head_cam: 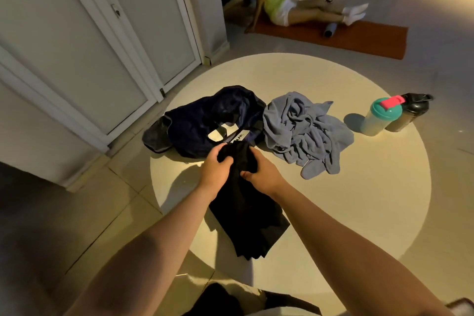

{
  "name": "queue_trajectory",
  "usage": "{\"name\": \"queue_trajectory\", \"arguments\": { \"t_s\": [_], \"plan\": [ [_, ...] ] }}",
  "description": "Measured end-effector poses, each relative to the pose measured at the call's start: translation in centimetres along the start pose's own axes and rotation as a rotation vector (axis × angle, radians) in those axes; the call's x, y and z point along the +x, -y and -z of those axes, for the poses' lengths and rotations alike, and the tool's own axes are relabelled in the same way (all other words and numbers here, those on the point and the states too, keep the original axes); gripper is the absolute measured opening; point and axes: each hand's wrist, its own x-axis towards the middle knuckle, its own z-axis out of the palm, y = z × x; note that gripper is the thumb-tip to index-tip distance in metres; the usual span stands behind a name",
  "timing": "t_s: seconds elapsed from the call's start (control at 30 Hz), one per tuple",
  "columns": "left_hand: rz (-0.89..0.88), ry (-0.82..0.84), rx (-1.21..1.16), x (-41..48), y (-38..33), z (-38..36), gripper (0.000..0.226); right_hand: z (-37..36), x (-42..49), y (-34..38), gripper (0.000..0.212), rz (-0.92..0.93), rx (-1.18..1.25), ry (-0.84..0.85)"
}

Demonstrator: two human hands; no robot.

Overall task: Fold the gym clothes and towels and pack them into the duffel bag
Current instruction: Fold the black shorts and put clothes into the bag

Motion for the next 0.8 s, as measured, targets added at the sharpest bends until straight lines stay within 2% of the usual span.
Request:
{"name": "queue_trajectory", "arguments": {
  "t_s": [0.23, 0.37, 0.43, 0.53, 0.63, 0.8],
  "plan": [
    [-0.148, 0.168, 0.156, 9.9, -1.5, 3.9, 0.043, -1.6, 7.9, 2.7, 0.067, -0.073, 0.098, -0.144],
    [-0.218, 0.291, 0.268, 18.8, -1.1, 6.2, 0.041, -4.2, 13.7, 3.3, 0.063, -0.191, 0.193, -0.315],
    [-0.268, 0.333, 0.424, 23.2, -0.1, 6.4, 0.037, -5.4, 16.2, 3.6, 0.062, -0.277, 0.193, -0.369],
    [-0.352, 0.465, 0.78, 27.6, 1.7, 5.9, 0.033, -6.9, 18.9, 3.1, 0.062, -0.444, 0.121, -0.389],
    [-0.364, 0.622, 0.967, 29.1, 2.9, 4.9, 0.04, -7.4, 19.8, 3.2, 0.053, -0.562, 0.04, -0.437],
    [-0.3, 0.756, 1.207, 31.2, 4.3, 4.9, 0.069, -7.0, 20.8, 4.2, 0.068, -0.676, -0.016, -0.51]
  ]
}}
